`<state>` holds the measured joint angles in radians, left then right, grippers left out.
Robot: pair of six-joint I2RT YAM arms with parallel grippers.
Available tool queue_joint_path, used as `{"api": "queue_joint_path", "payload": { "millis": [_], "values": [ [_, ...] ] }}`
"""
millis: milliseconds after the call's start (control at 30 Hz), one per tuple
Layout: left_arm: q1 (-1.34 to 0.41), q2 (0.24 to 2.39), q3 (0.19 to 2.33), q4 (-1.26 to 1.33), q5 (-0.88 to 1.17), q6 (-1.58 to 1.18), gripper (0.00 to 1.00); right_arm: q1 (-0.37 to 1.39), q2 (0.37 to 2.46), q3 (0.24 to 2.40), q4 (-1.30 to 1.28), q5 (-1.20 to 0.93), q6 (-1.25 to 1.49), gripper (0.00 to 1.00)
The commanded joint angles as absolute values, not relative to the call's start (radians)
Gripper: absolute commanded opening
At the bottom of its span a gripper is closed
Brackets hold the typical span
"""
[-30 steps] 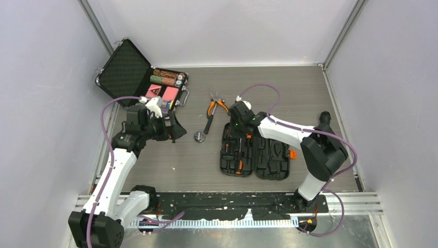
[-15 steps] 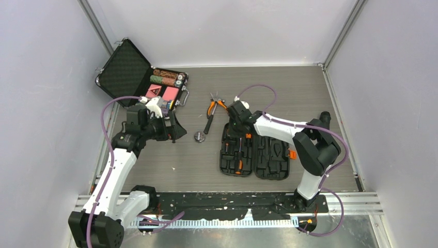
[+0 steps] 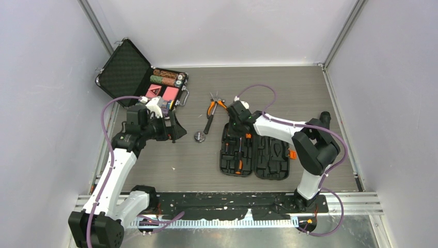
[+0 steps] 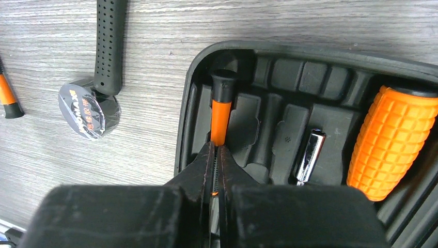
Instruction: Pack the tool kit
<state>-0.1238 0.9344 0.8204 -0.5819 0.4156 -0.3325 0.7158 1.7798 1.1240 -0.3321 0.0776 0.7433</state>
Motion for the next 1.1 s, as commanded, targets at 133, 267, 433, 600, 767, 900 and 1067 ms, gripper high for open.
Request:
{"api": "queue_joint_path", "payload": {
  "millis": [133,267,433,600,767,900,1067],
  "values": [
    [-0.122,0.919,0.821,-0.568,0.439,-0.317,0.92,0.718,1.941,1.139,-0.461,0.166,0.716,0.05],
    [-0.121,0.915,0.821,-0.569,0.440,-0.315,0.92,0.714,2.008,1.163,-0.514,0.168,0.703,0.05],
    [-0.123,0.911,0.819,-0.569,0.439,-0.314,0.92,0.712,2.110,1.181,-0.587,0.158,0.658,0.05],
    [-0.128,0.905,0.817,-0.569,0.438,-0.313,0.92,0.711,2.160,1.170,-0.647,0.222,0.610,0.05],
    [-0.133,0.900,0.820,-0.573,0.438,-0.309,0.92,0.711,2.169,1.166,-0.711,0.318,0.541,0.05],
    [-0.139,0.896,0.819,-0.575,0.428,-0.302,0.92,0.712,2.191,1.136,-0.743,0.336,0.496,0.05],
    [-0.152,0.895,0.821,-0.577,0.419,-0.295,0.92,0.741,2.152,1.085,-0.743,0.265,0.460,0.05]
  ]
}}
